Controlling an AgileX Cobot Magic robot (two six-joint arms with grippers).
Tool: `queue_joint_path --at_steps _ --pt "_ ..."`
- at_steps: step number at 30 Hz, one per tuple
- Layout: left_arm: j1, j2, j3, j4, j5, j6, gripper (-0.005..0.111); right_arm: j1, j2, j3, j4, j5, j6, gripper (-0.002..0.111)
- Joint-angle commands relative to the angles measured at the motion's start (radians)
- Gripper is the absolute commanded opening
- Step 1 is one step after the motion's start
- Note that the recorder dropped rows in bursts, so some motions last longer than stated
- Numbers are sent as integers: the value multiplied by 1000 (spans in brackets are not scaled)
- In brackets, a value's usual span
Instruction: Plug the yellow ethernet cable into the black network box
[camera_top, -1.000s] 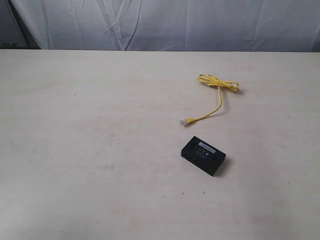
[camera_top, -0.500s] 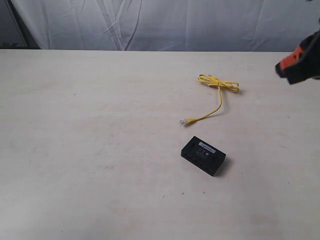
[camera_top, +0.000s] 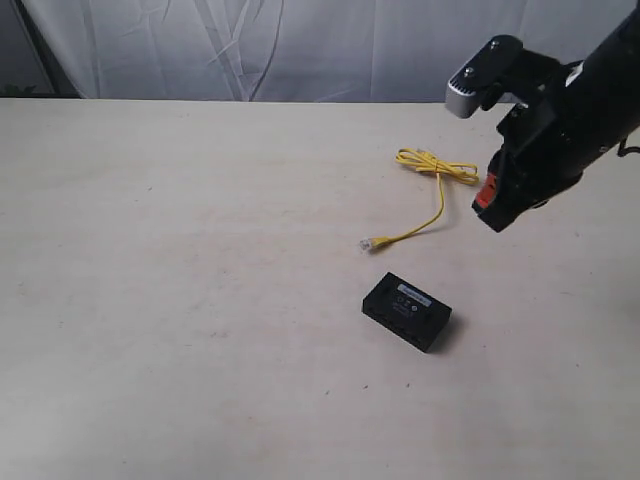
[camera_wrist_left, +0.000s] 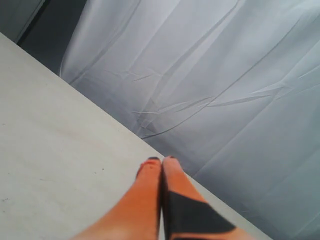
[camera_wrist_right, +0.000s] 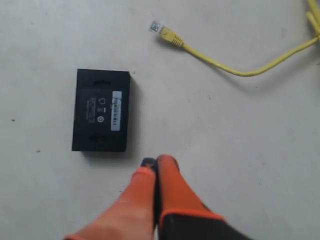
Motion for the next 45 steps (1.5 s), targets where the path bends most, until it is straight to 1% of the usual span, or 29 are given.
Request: queue_joint_path --at_steps 1,4,12,18,26,36,45 --pt "2 -6 4 1 -10 -1 0 2 109 -9 7 -50 61 -1" --pt "2 -6 4 55 1 -1 0 2 171 -9 45 -50 61 -1" --pt "2 -6 4 86 1 -1 0 43 279 -9 37 -95 61 -1" --pt "2 -6 4 86 13 -1 0 43 351 -9 36 -125 61 -1" --pt "2 -6 4 93 24 -1 0 52 402 -9 40 -134 61 -1" --pt "2 -6 4 99 24 -1 0 72 409 -9 70 -120 61 -1" --pt "2 -6 4 99 26 -1 0 72 412 -9 94 -52 61 -1"
